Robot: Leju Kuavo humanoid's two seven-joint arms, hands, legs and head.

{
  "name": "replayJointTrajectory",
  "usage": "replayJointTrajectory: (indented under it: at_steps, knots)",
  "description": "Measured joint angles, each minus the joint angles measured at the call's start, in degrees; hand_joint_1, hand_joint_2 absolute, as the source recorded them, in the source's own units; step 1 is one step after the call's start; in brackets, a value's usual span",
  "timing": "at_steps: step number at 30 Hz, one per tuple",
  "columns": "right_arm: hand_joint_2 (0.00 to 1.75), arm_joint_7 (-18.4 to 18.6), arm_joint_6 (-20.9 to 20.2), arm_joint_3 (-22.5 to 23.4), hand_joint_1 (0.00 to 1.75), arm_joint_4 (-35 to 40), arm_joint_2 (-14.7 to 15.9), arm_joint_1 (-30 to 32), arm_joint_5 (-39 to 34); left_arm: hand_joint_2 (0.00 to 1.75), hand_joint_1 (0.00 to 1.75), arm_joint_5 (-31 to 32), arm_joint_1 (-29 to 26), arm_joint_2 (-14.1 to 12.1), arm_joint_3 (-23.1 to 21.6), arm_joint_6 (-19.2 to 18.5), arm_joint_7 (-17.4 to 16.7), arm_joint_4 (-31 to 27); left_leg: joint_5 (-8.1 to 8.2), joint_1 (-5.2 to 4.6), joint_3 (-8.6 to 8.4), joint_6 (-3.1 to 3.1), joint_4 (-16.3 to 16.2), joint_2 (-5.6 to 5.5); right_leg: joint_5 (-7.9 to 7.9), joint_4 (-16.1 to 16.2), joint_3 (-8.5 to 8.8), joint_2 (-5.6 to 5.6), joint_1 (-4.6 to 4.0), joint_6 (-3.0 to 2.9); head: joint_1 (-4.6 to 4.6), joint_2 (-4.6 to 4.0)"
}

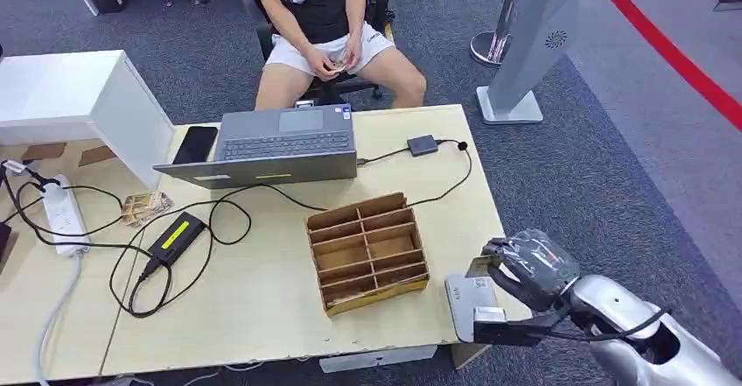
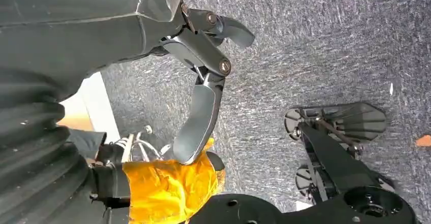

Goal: Pass the card to the sensor for recognition and then transmit it.

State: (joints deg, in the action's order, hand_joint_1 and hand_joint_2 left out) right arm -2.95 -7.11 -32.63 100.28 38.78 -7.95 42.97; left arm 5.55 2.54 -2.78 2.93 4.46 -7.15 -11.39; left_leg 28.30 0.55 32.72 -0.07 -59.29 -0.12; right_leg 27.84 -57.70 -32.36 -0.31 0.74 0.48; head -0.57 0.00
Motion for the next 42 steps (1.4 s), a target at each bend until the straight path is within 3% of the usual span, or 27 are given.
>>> replayJointTrajectory:
  at_steps: [42]
  knots:
    - [1.75, 2.4, -2.8, -11.7, 1.75, -6.4, 2.3, -6.2, -2.2, 1.75, 0.0, 1.7, 0.3, 0.0, 0.0, 0.6, -1.6, 0.0, 0.0, 0.0, 0.0, 0.0, 0.0, 0.0, 0.0, 0.0, 0.0, 0.0, 0.0, 0.0, -0.04, 0.02]
